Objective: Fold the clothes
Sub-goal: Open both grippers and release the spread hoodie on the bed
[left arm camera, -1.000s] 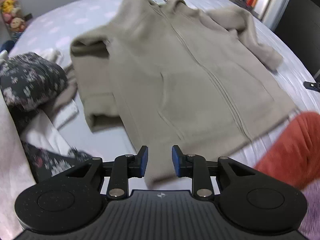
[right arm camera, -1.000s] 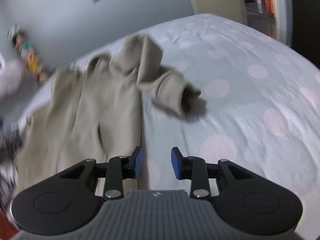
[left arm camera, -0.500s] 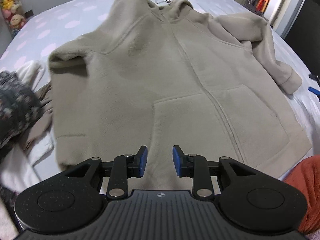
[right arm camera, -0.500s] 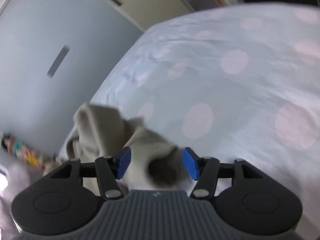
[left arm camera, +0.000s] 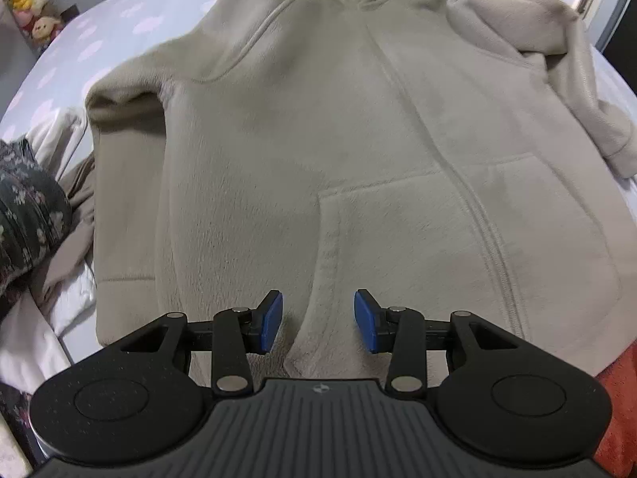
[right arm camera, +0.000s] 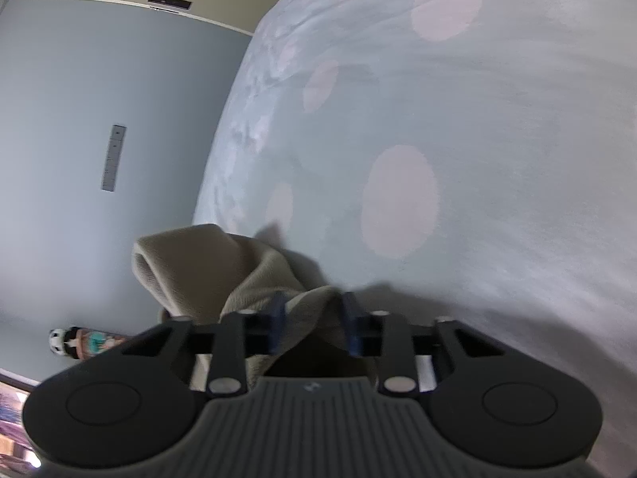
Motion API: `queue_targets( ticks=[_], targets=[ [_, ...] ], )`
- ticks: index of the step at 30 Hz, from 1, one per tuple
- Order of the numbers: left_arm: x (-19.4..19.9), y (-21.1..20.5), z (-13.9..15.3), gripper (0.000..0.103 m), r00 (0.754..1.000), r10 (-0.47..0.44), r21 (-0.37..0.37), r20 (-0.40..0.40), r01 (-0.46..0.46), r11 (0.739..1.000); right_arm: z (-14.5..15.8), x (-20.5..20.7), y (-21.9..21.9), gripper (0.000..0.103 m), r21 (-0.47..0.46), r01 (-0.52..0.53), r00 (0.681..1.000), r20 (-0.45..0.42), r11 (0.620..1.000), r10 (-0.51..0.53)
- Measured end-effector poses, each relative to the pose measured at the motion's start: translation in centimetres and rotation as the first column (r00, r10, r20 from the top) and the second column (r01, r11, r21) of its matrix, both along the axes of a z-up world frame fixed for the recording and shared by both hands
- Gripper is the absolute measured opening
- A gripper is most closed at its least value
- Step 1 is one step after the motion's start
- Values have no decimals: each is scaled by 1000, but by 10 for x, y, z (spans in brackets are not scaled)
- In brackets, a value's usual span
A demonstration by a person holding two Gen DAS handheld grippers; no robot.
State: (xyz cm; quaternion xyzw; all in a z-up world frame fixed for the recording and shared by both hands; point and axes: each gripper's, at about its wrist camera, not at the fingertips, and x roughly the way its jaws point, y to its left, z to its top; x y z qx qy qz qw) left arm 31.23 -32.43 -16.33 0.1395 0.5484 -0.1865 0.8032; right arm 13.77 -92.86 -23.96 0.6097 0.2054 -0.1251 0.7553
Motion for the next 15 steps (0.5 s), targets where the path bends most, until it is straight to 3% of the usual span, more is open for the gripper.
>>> queue_targets(
  ticks=[4, 8, 15],
  targets=[
    [0, -2, -6, 38, 1000, 12, -7, -20, -12, 1000, 15, -5, -5, 8, -37, 1, 1000, 23, 999, 0],
    [-3, -9, -10, 38, 1000, 7, -8, -26, -7, 1000, 59, -16, -20, 4, -198, 66, 998, 22, 978, -63],
    [-9, -6, -11, 38, 1000, 8, -12, -21, -9, 1000, 132, -50, -81, 3, -453, 257, 959, 10, 854, -284]
  ],
)
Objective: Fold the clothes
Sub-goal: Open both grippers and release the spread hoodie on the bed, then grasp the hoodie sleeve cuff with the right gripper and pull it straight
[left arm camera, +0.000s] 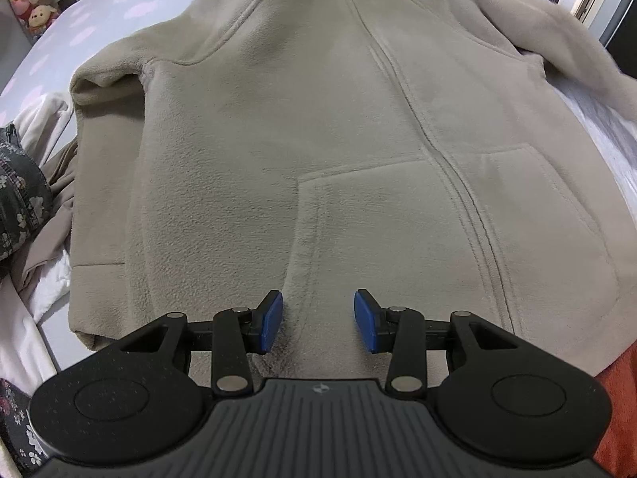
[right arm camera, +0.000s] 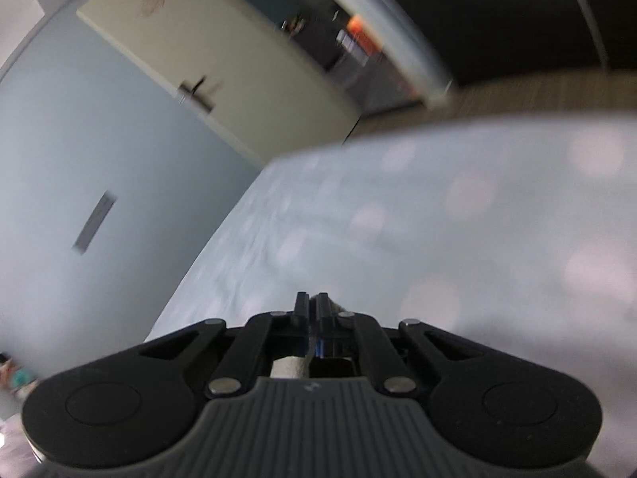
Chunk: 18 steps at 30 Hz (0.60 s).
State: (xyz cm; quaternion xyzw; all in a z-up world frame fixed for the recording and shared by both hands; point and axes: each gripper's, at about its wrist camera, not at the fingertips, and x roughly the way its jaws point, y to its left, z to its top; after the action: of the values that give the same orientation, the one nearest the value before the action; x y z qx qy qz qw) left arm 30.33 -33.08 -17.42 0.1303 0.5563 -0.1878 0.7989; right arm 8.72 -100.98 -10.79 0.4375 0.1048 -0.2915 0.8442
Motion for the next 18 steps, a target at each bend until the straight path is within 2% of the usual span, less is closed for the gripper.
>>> queue_targets(
  ticks=[2, 6, 10, 13, 16, 17, 18],
  targets=[
    [-1, 2, -3, 38, 1000, 15, 1, -8, -15, 1000, 9, -2, -17, 4, -22, 38, 999, -29, 999, -39],
    [-5, 3, -3, 38, 1000, 28, -4, -9, -28, 1000, 16, 9, -33, 3, -91, 36, 992, -117, 995, -47],
    [-7, 6, -4, 38, 999, 33, -5, -8, -33, 999, 14, 7, -44, 7, -83, 36, 993, -112, 996, -45],
    [-8, 9, -6, 38, 999, 40, -3, -13, -40, 999, 6, -4, -40, 9, -104, -23, 993, -116, 994, 11],
    [-7, 9, -9, 38, 999, 39, 3, -17, -38, 999, -11, -16, -26, 25, -121, -98, 985, -155, 988, 79],
    [-7, 8, -9, 38, 999, 35, 5, -17, -35, 999, -17, -21, -22, 34, -132, -127, 979, -173, 983, 103],
    [-7, 7, -10, 38, 999, 32, 6, -18, -32, 999, -23, -26, -17, 36, -142, -156, 973, -192, 977, 127]
  ],
)
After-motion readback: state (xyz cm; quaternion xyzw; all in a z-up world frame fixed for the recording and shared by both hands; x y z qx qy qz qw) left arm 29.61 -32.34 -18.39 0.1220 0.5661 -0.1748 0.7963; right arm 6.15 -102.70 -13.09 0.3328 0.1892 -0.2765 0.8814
